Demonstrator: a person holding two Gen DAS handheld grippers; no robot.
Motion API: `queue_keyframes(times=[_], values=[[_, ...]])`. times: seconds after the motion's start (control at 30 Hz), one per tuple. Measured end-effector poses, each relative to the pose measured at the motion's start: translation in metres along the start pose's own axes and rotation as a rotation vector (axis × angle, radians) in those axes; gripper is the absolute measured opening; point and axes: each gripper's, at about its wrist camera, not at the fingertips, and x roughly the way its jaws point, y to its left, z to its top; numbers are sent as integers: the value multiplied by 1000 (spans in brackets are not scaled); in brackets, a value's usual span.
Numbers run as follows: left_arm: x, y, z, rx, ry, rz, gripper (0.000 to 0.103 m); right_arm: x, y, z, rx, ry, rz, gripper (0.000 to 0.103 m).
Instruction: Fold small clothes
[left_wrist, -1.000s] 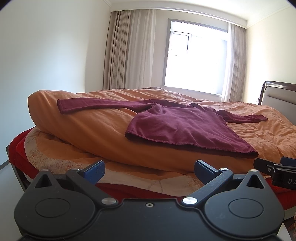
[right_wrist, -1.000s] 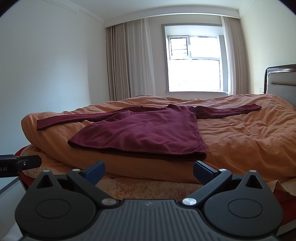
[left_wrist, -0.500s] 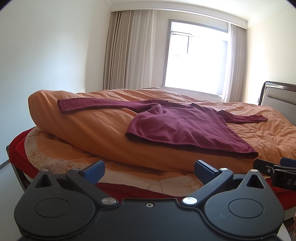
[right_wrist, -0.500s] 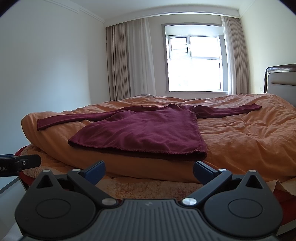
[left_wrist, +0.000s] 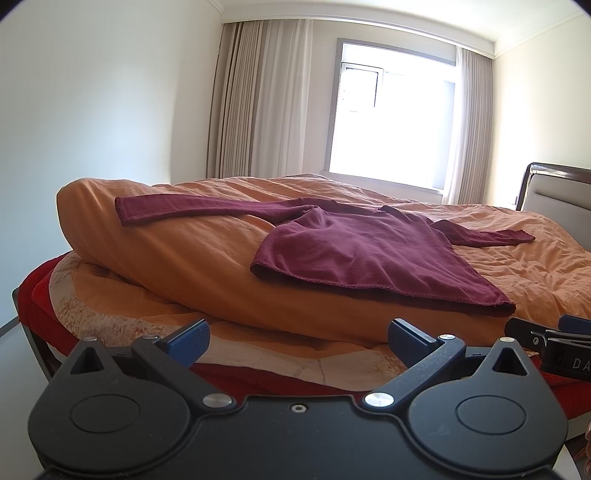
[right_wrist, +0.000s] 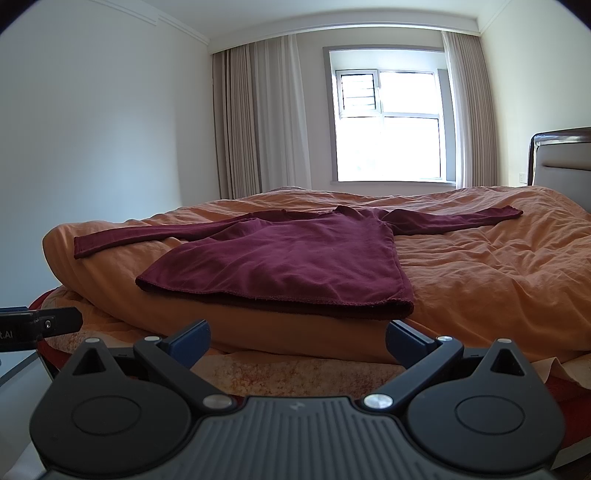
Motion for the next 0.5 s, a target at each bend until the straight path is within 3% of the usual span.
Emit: queue_keyframes(times=[0.5], values=[[0,-3,-2,7,9,4,102,1,0,-4,3,4,-3,103]])
